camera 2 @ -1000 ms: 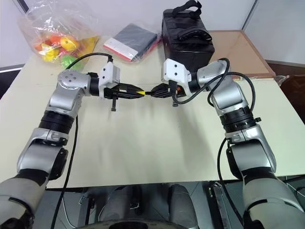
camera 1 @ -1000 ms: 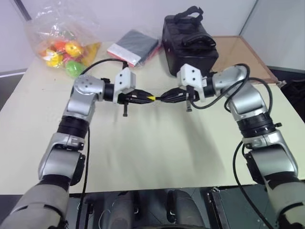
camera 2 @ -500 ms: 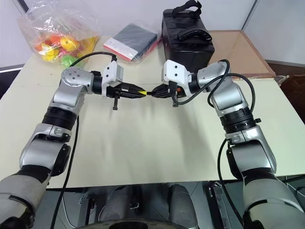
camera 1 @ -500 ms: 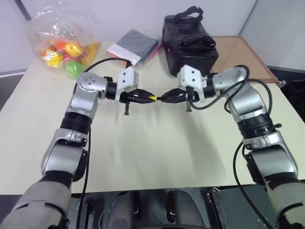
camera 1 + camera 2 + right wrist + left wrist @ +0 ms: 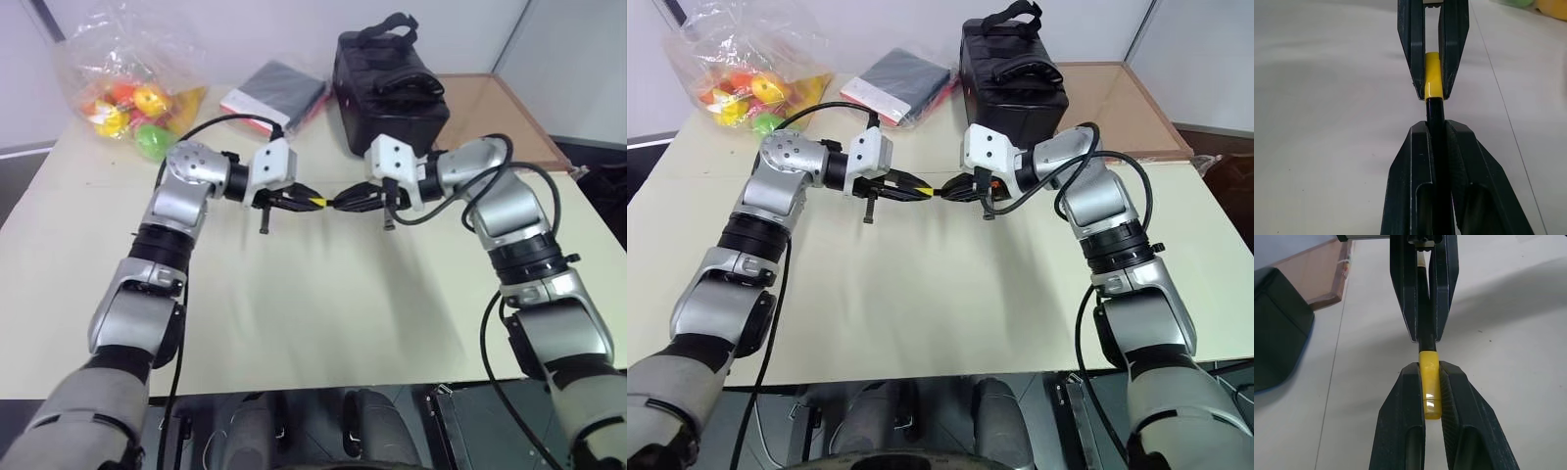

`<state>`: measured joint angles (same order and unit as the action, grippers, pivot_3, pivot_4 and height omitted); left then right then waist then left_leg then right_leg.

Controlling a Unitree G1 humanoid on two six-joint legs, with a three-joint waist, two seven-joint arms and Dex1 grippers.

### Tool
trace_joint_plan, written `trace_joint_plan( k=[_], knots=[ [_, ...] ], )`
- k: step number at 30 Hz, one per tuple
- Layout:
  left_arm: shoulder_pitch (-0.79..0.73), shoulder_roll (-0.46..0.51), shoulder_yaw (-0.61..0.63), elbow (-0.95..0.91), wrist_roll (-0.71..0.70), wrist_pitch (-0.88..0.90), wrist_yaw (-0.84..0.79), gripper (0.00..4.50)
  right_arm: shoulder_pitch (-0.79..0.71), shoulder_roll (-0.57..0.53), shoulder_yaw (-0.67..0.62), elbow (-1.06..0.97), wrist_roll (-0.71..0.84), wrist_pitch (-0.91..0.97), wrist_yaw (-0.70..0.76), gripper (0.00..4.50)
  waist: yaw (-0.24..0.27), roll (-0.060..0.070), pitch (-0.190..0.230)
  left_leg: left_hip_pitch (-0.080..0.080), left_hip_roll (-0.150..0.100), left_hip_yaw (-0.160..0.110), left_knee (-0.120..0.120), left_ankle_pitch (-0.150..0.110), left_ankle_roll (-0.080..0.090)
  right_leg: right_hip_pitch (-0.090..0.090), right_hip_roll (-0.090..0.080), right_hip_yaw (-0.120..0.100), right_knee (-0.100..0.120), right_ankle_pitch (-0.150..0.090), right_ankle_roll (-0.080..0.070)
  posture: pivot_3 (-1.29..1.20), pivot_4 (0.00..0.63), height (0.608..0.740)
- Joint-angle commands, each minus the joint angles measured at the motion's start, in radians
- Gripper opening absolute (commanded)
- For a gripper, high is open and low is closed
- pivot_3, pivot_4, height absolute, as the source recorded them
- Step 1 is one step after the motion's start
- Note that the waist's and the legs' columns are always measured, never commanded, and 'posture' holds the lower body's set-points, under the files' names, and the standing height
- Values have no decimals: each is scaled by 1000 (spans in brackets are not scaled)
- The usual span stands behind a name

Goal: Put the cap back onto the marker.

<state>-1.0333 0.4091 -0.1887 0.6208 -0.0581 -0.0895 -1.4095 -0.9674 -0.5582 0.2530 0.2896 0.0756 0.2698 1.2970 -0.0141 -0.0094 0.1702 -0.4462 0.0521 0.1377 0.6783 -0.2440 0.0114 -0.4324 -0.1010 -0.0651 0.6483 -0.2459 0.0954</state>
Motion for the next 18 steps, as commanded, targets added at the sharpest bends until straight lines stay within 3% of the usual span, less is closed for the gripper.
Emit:
trace_joint_plan(
  k=[1, 8, 18],
  knots=[
    [-18, -93, -54, -60, -27, -10, -24, 23, -41, 54, -19, -66, 37, -15, -30, 0, 0, 0, 0, 0, 0, 0, 0, 0, 0, 0, 0, 0, 0, 0, 0, 0, 150, 740],
    [-21, -115, -83, -60, 10, 24, -29, 23, -34, 62, -18, -71, 34, -4, -34, 0, 1, 0, 0, 0, 0, 0, 0, 0, 0, 0, 0, 0, 0, 0, 0, 0, 150, 740],
    [-34, -129, -94, -143, -20, 239, -115, 23, -34, 83, -4, -79, -4, -23, -64, 0, 0, 0, 0, 0, 0, 0, 0, 0, 0, 0, 0, 0, 0, 0, 0, 0, 150, 740]
  ],
)
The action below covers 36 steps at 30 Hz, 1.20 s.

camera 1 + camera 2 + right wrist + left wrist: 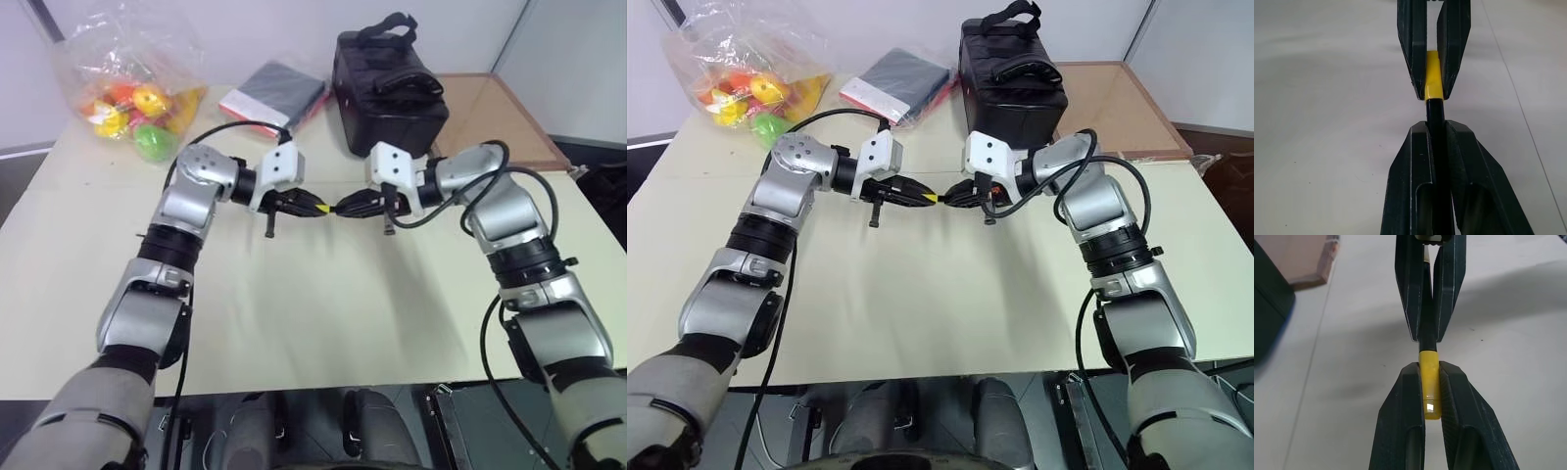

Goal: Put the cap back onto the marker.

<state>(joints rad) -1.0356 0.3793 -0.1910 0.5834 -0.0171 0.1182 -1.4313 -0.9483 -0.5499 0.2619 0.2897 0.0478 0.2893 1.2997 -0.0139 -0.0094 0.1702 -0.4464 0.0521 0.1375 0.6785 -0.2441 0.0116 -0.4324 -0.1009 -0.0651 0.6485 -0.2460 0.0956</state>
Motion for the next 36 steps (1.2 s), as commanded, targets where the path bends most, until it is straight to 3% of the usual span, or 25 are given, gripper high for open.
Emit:
trace_joint_plan(
  k=[1, 6, 14, 26, 29, 30, 31, 35, 36],
  knots=[
    [-31, -96, -94, -112, -58, 40, -97, 23, -53, 76, -9, -81, 16, -46, -70, 0, 0, 0, 0, 0, 0, 0, 0, 0, 0, 0, 0, 0, 0, 0, 0, 0, 150, 740],
    [-27, -101, -97, -124, -29, 22, -79, 23, -53, 94, -9, -97, 7, -24, -73, 0, 0, 0, 0, 0, 0, 0, 0, 0, 0, 0, 0, 0, 0, 0, 0, 0, 150, 740],
    [-13, -94, -115, -101, 92, -175, 18, 23, -56, 108, -20, -111, 17, 52, -74, 0, 0, 0, 0, 0, 0, 0, 0, 0, 0, 0, 0, 0, 0, 0, 0, 0, 150, 740],
    [17, -70, -51, -75, 57, -176, 42, 23, -38, 82, -24, -102, 4, 42, -77, 0, 0, 0, 0, 0, 0, 0, 0, 0, 0, 0, 0, 0, 0, 0, 0, 0, 150, 740],
    [6, -64, -44, -3, 95, -271, 107, 23, -37, 70, -19, -93, -7, 28, -77, 0, 1, 0, 0, 0, 0, 0, 0, 0, 0, 0, 0, 0, 0, 0, 0, 0, 150, 740],
    [-3, -62, -45, 30, 121, -310, 153, 956, -36, 67, -17, -90, -11, 23, -78, 0, 1, 0, 0, 0, 0, 0, 0, 0, 0, 0, 0, 0, 0, 0, 0, 0, 150, 740],
    [-10, -59, -48, 53, 133, -337, 170, 1280, -34, 64, -15, -88, -14, 19, -79, 0, 2, 0, 0, 0, 0, 0, 0, 0, 0, 0, 0, 0, 0, 0, 0, 0, 150, 740],
    [-30, -55, -55, 113, 147, -391, 214, 3401, -19, 49, -5, -79, -29, 8, -75, 0, 0, 0, 1, -1, 0, 0, 1, 0, 1, 0, 0, 0, 0, 0, 0, 0, 150, 740],
    [-37, -56, -51, 130, 150, -407, 239, 3401, -13, 42, 0, -79, -33, 7, -71, 0, 0, 0, 1, -1, 0, 0, 1, 0, 1, 0, 0, 0, 0, 0, 0, 0, 150, 740]
  ],
)
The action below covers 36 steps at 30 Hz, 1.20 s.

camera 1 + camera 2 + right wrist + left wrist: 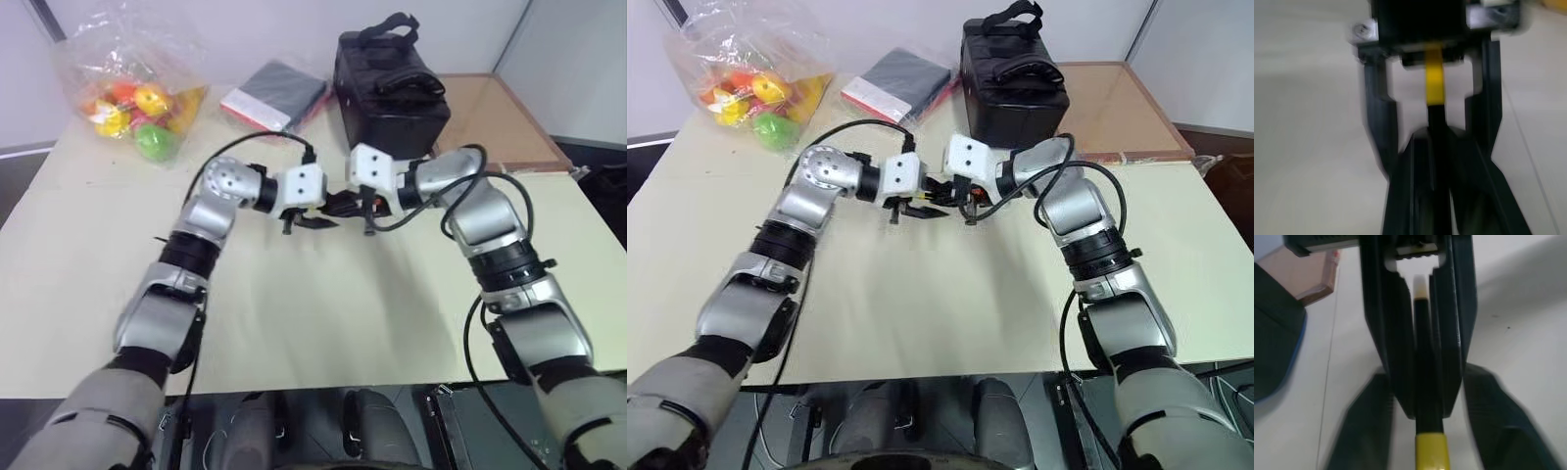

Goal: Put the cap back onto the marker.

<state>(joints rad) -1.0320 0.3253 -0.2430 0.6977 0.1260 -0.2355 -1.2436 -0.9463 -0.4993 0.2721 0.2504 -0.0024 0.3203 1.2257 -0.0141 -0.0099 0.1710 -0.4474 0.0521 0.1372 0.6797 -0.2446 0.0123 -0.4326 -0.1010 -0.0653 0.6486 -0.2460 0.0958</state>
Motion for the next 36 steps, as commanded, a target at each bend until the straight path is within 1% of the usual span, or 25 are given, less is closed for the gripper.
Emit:
trace_joint_plan(
  k=[1, 6, 9, 11, 15, 18, 21, 24, 26, 28, 30, 32, 36],
  knots=[
    [-51, -4, 8, 35, 7, -59, 81, 3401, -8, -16, -6, -40, 13, -28, 7, 0, 1, 0, 0, 0, 0, 0, 0, 0, 0, 0, 0, 0, 0, 0, 0, 0, 150, 740],
    [-99, 4, 46, 126, -9, -96, 193, 3401, 34, -50, 1, -46, 9, -26, 18, 0, 1, 0, 0, 0, 0, 0, 1, -1, 2, 0, 0, 0, 0, 0, 0, 0, 150, 740],
    [-98, 8, 76, 126, -71, -66, 161, 3401, 47, -61, -1, -44, 12, -18, 17, 0, 0, 0, 0, 0, 0, 0, 1, -1, 2, 0, 0, 0, 0, 0, 0, 0, 150, 740],
    [-71, 22, 86, 84, -119, -15, 84, 3401, 53, -64, -4, -34, 11, -16, 6, 0, -1, 0, 0, 0, 0, 0, 1, -1, 1, 0, 0, 0, 0, 0, 0, 0, 150, 740],
    [24, 87, 85, -86, -220, 152, -89, 3401, 62, -46, -32, 5, 4, -18, -75, 0, -3, 0, 0, 0, 0, 0, 0, -1, 1, 0, 0, 0, 0, 0, 0, 0, 150, 740],
    [88, 139, 87, -209, -260, 265, -128, 3401, 63, -27, -59, 38, 1, -20, -160, 0, -4, 1, 1, 0, 0, 0, 0, -1, 1, 0, 0, 0, 0, 0, 0, 0, 150, 740],
    [141, 188, 93, -292, -268, 325, -123, 3401, 71, -19, -90, 60, 1, -10, -246, 0, 0, 1, 1, 0, 0, 0, 1, -1, 1, 0, 0, 0, 0, 0, 0, 0, 150, 740],
    [186, 227, 126, -339, -280, 364, -80, 3401, 101, -33, -136, 77, -8, 6, -348, 0, 3, 1, 1, 0, 0, 0, 1, -1, 1, 0, 0, 0, 0, 0, 0, 0, 150, 740],
    [221, 244, 161, -371, -297, 385, -34, 3401, 151, -58, -165, 48, -9, 42, -390, 0, 4, 1, 1, 0, 0, 0, 1, -1, 1, 1, 0, 0, 0, 0, 0, 0, 150, 740],
    [256, 248, 205, -375, -294, 373, 52, 3401, 216, -91, -197, -12, -5, 97, -415, 0, 5, 1, 1, 0, 0, -1, 1, -1, 1, 2, -1, 0, -1, 0, 0, 0, 150, 740],
    [283, 239, 259, -384, -291, 375, 166, 3401, 276, -123, -239, -78, 7, 159, -438, 0, 3, 1, 1, 0, 0, -2, 1, -1, 1, 2, -1, 0, -1, 0, 0, 0, 150, 740],
    [318, 214, 329, -426, -331, 427, 271, 3401, 334, -151, -302, -137, 25, 219, -471, 0, 1, 1, 1, 0, 0, -3, 1, -1, 1, 1, -1, 0, 0, 0, 0, 0, 150, 740],
    [393, 166, 404, -536, -391, 553, 423, 3401, 385, -154, -417, -169, 64, 298, -561, 0, -1, 1, 1, 2, 0, -3, 1, -1, 1, 2, -1, 1, 0, 0, 0, 0, 150, 740]
  ],
)
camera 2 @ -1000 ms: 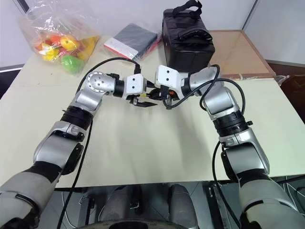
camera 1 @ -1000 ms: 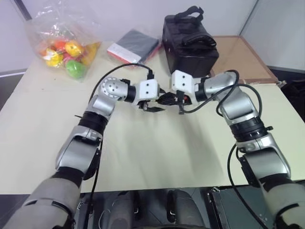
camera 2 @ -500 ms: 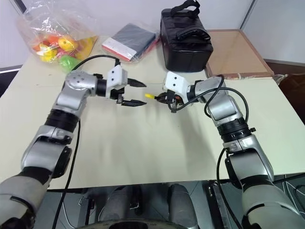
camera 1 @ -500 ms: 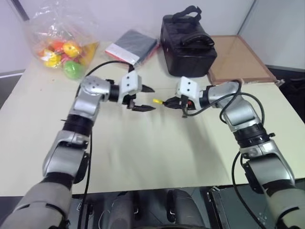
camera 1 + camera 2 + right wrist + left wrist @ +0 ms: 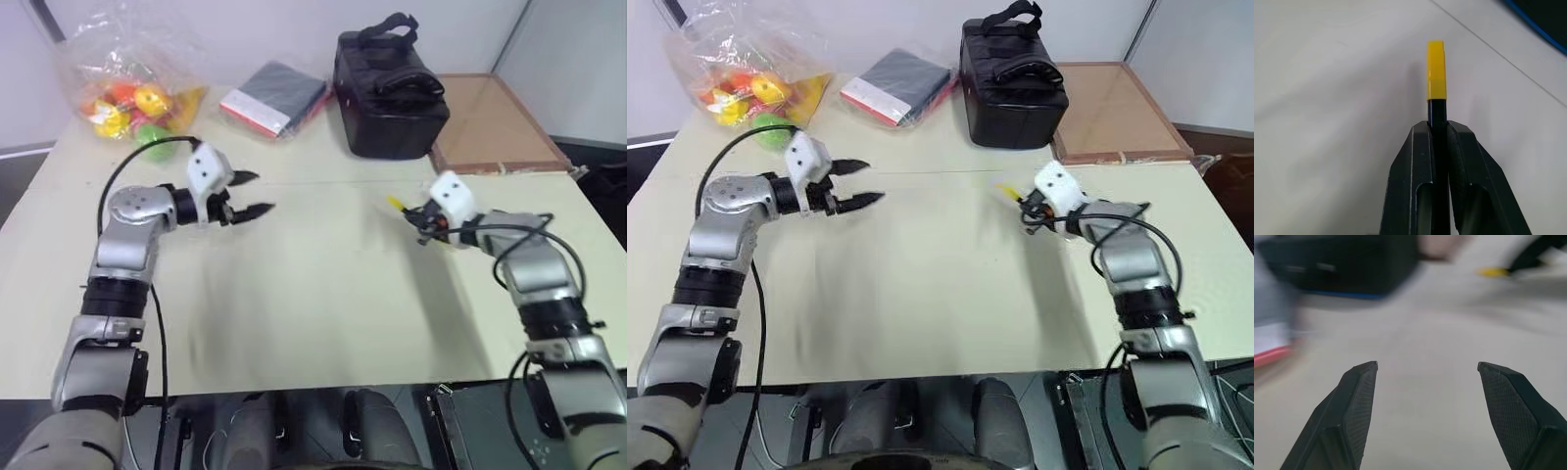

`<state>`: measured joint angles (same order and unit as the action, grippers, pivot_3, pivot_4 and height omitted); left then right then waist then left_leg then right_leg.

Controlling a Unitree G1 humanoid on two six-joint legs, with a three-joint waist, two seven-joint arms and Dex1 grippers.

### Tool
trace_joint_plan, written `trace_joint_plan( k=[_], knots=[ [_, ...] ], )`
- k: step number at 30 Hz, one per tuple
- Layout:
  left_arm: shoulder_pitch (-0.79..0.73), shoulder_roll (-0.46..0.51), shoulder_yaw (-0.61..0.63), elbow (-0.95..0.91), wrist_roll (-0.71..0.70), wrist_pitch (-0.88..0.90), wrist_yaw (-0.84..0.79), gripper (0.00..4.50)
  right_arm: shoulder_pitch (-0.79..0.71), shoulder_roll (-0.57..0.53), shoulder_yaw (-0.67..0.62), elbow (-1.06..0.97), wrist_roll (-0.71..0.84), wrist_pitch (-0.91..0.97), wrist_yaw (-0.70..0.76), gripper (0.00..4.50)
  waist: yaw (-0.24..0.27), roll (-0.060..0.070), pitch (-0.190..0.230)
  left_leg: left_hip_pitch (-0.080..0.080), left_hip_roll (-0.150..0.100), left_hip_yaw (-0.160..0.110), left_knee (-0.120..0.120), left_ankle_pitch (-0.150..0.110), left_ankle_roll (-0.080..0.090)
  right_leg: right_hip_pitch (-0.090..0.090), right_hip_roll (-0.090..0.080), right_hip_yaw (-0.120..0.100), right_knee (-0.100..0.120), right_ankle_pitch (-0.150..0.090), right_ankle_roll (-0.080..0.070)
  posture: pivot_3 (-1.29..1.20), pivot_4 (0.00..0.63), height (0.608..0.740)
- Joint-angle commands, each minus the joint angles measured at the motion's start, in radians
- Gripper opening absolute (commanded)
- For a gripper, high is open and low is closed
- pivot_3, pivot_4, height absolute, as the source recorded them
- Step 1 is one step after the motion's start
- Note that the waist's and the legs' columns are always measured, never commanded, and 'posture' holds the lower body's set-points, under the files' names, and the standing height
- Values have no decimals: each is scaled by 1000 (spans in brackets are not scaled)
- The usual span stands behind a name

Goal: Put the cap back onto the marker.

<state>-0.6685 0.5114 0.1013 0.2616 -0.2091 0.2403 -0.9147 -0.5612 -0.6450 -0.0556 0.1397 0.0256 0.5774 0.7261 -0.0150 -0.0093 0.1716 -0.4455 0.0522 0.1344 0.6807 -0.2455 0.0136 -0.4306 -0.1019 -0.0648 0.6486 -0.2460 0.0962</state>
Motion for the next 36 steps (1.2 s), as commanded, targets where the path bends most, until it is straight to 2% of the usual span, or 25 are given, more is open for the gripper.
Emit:
trace_joint_plan(
  k=[1, 6, 15, 17, 18, 24, 27, 32, 36],
  knots=[
    [55, -39, 72, -137, -73, 112, 131, 3401, 12, -13, -107, -56, 39, 50, -75, 0, 0, 0, 0, 1, 0, 0, 0, 0, 0, 0, 0, 0, 0, 0, 0, 0, 150, 740],
    [147, -102, 74, -258, -88, 221, 276, 3401, 54, -18, -118, -47, 67, 73, -76, 0, 3, 0, 0, 2, 0, 0, 0, 0, 0, 3, 0, 0, -1, 0, 0, 0, 150, 740],
    [218, -174, 64, -304, -73, 263, 448, 3401, 67, -9, -109, 11, 94, 64, -96, 0, 3, 0, 0, 2, 0, 0, 0, -1, 1, 3, 0, 0, -1, 0, 1, 0, 150, 740],
    [224, -176, 55, -316, -72, 263, 458, 3457, 64, -8, -107, 26, 96, 56, -99, 999, 3, 0, 0, 2, 0, 0, 0, -1, 1, 3, 0, 0, -1, 0, 1, 0, 150, 740],
    [228, -176, 52, -320, -70, 262, 462, 3457, 65, -10, -105, 29, 99, 55, -95, 1290, 3, 0, 0, 2, 0, 0, 0, -1, 1, 3, 0, 0, -1, 0, 0, 0, 150, 740],
    [253, -144, 41, -344, -68, 314, 462, 3457, 62, -29, -104, 38, 106, 34, -89, 4325, 2, 0, 0, 2, 0, 0, 0, -1, 1, 3, 0, 0, -1, 0, 0, 0, 150, 740],
    [257, -112, 59, -365, -77, 338, 462, 3457, 46, -46, -136, 46, 126, 21, -87, 4325, 3, 0, 0, 2, 0, 0, 0, -1, 1, 3, 0, 0, -1, 0, 0, 0, 150, 740],
    [299, -23, 132, -420, -120, 390, 439, 3457, 31, -136, -202, 138, 143, -54, -73, 4325, 3, 0, 0, 2, 0, 0, -1, -4, 6, 2, 0, 0, -1, 0, 0, 0, 150, 740],
    [401, 41, 191, -515, -157, 427, 412, 3457, 89, -183, -256, 200, 175, -180, -14, 4325, 1, 0, 0, 2, 0, 0, -1, -4, 6, 3, 0, 0, -2, 0, 0, 0, 150, 740]
  ],
)
